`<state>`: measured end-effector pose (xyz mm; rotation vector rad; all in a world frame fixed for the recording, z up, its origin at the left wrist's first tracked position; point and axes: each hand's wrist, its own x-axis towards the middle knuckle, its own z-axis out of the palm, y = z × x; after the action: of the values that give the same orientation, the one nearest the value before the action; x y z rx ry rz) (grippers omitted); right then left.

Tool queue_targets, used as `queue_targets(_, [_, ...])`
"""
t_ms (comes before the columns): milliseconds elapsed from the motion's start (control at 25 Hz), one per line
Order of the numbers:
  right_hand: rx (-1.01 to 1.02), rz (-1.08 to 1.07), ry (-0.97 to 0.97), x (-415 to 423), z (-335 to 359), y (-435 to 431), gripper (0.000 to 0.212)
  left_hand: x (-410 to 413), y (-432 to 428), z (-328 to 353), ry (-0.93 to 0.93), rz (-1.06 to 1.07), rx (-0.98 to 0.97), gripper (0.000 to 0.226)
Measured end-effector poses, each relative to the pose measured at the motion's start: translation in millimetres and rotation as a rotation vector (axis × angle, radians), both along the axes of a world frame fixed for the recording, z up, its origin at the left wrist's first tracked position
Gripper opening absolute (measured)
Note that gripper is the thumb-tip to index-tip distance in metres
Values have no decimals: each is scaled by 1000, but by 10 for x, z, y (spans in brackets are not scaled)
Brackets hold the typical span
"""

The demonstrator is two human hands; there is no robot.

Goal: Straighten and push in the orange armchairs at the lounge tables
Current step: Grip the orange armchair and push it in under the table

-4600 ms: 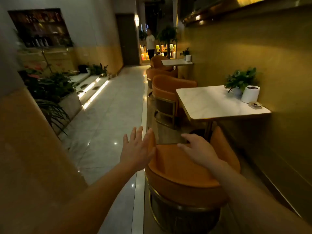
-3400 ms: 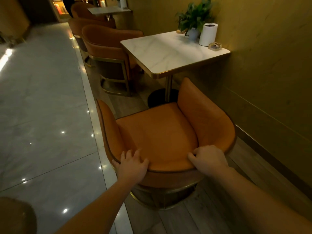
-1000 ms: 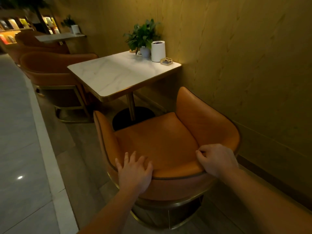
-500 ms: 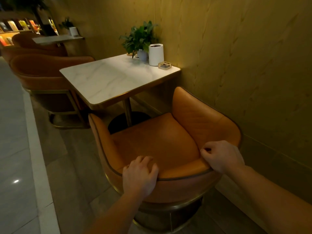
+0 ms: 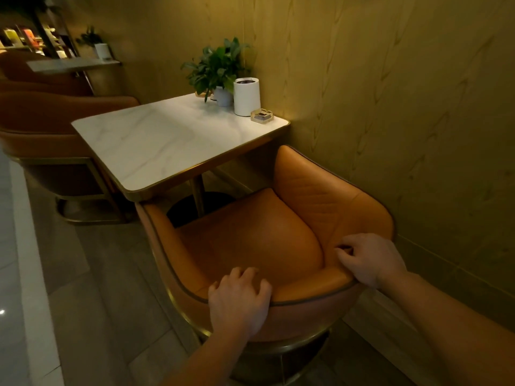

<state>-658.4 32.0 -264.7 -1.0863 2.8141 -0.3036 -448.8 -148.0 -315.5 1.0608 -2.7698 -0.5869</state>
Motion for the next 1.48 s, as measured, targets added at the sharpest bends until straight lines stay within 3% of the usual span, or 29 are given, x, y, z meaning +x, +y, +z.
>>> queue_targets(520, [12,70,4,-814,3,-82,45,-703,95,8,-30,98,5,54])
queue_targets(720, [14,158,3,-888,78,-106,81,-752,116,16,-36,115,14,56])
queue_targets(920, [-13,148,2,-897,55,-99,67,-776,110,36,-50,127,36,52])
queue_targets(1480, [26,160,-10,-1115,92,-163,51,-948,131,22,-46,150,37,54])
